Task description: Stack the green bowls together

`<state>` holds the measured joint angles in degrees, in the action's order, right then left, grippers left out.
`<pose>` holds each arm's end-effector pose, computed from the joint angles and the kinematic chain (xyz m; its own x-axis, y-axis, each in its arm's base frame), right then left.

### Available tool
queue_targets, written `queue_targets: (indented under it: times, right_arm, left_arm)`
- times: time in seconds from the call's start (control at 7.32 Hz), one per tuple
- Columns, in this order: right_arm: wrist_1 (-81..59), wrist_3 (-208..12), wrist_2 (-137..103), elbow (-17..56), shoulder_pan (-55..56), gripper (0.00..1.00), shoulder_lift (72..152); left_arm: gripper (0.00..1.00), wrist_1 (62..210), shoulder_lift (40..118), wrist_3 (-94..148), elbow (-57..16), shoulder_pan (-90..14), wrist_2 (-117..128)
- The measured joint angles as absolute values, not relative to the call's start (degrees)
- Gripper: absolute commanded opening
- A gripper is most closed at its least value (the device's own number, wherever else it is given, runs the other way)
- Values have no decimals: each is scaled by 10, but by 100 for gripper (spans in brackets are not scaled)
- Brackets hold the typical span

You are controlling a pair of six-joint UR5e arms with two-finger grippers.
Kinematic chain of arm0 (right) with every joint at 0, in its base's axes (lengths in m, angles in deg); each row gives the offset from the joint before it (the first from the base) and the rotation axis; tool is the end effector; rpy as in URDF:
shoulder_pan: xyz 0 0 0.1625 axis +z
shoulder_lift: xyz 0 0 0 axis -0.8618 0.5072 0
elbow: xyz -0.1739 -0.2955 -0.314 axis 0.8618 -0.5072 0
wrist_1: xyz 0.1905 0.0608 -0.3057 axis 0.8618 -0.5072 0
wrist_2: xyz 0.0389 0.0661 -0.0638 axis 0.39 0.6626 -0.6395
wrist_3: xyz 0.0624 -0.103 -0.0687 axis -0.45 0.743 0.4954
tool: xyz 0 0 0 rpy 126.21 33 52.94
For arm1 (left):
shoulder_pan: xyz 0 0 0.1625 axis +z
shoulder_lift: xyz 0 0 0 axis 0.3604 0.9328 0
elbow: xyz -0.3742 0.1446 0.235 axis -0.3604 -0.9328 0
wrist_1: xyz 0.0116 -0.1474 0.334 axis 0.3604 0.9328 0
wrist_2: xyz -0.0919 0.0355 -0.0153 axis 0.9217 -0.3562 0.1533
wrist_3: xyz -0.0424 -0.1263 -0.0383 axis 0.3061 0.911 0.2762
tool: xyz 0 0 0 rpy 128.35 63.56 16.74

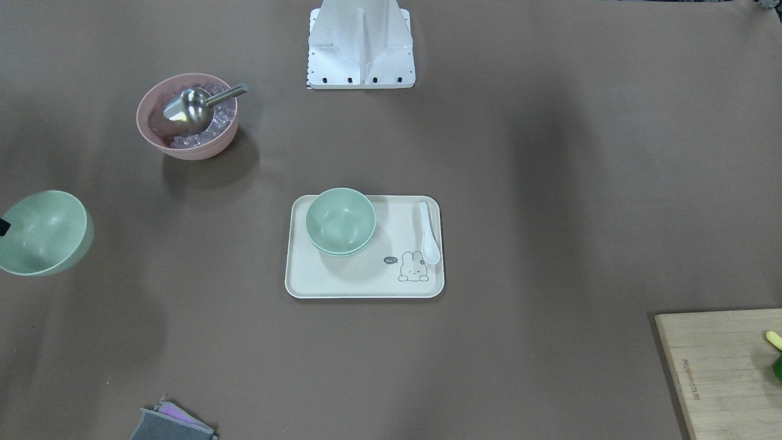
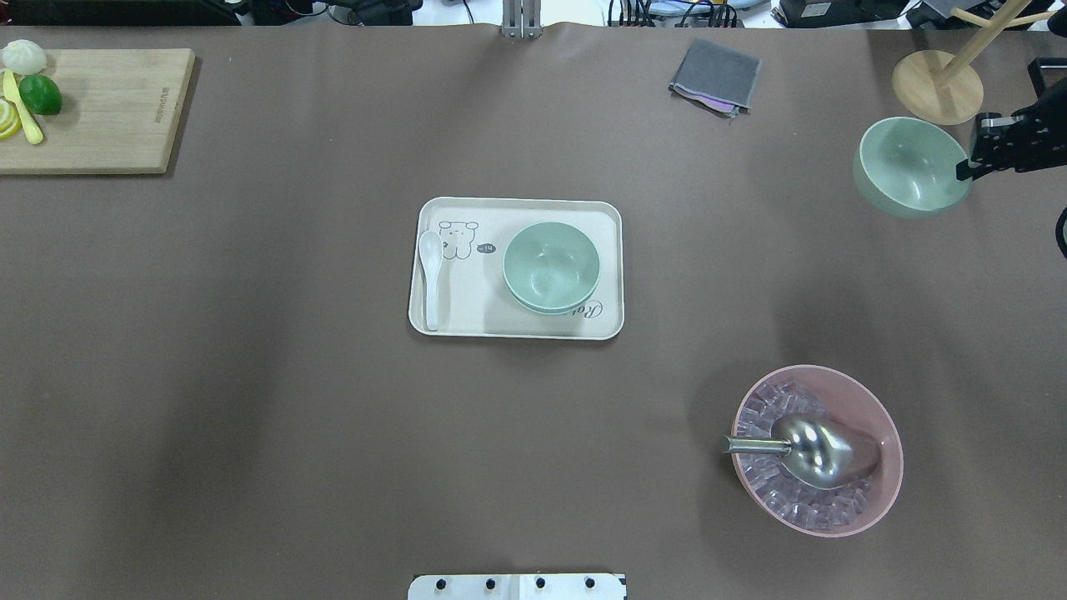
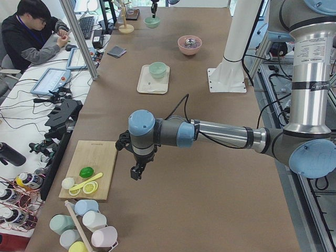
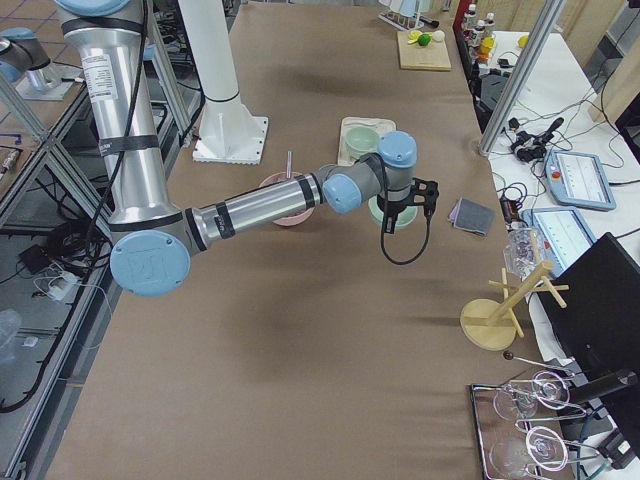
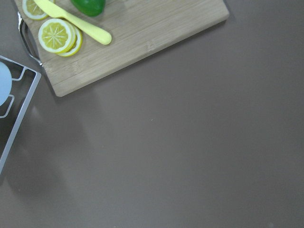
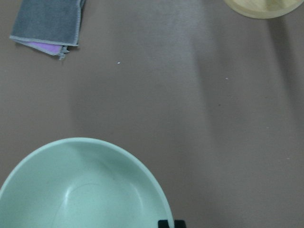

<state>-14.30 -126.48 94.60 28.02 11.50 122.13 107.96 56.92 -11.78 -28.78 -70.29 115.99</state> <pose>-0.1404 -0.5184 0.5242 0.5849 0.1575 0.7957 -0.1950 0.9795 -0.0505 -0.0506 -0.4226 0.6821 0.6880 0.4389 -0.5780 -0.2782 0.8951 0.3485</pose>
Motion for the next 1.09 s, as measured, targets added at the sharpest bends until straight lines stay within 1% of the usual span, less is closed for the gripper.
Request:
queue_targets:
  times: [0.55,0.82,1.09]
  right_arm:
    - [-153,-1447,886,288,-8,0,1118]
    - [-156,-1521,843,287,-63,0,1082]
    - [-198,-1570,806,285,-105,0,1034]
  left_arm:
    - [99,1079,565,-121,-282,-710,1165]
    - [99,1079,565,-120,-278,-710,1165]
    - [99,1079,566,-120,-274,-709,1165]
